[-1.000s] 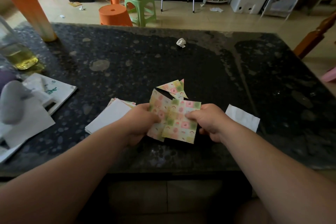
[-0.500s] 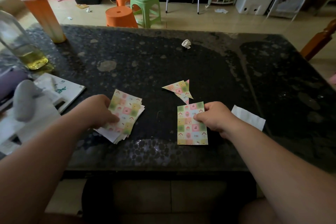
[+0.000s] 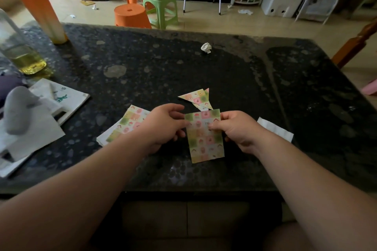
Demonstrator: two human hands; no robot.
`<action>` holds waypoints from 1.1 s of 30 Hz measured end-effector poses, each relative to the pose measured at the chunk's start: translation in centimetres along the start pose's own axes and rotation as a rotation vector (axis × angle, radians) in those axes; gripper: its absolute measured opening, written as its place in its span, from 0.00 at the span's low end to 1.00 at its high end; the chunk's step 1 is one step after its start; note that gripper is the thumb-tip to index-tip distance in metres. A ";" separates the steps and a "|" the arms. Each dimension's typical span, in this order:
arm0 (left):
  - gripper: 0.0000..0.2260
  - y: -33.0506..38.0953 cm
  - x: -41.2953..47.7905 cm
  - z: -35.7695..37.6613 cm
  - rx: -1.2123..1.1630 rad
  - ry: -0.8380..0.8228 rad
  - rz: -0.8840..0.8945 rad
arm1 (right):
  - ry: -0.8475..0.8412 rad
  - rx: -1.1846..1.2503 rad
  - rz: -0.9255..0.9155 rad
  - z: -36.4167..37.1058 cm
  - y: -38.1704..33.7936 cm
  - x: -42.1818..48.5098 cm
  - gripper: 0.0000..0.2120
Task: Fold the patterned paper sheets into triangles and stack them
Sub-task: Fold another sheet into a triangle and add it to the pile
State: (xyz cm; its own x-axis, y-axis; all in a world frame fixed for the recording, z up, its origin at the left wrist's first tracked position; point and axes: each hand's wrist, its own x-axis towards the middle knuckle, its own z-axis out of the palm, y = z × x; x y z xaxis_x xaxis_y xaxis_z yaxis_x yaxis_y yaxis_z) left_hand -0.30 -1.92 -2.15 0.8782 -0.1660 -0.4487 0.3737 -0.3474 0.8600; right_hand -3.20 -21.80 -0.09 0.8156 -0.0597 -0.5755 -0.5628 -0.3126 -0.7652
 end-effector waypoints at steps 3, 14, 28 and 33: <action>0.16 0.3 0.1 0.6 -0.158 -0.031 -0.030 | -0.039 0.006 -0.041 0.0 -0.2 -0.3 0.04; 0.06 2.5 -1.5 0.1 -0.248 -0.038 -0.112 | 0.101 -0.091 -0.217 -0.3 -0.6 0.2 0.04; 0.12 -1.2 -2.1 -1.7 0.553 0.013 0.651 | 0.107 -0.659 -0.803 -0.4 2.4 0.3 0.10; 0.04 -3.6 -2.4 -1.8 0.952 -0.168 0.546 | -0.041 -1.006 -0.758 0.9 4.1 -0.1 0.07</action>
State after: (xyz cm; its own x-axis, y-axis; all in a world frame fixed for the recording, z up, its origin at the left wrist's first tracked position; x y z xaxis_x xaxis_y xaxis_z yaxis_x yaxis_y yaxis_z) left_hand -3.21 1.35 -3.71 0.7766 -0.6105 -0.1557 -0.4959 -0.7447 0.4468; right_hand -5.74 -22.24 -3.38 0.8736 0.4738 -0.1110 0.4092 -0.8388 -0.3591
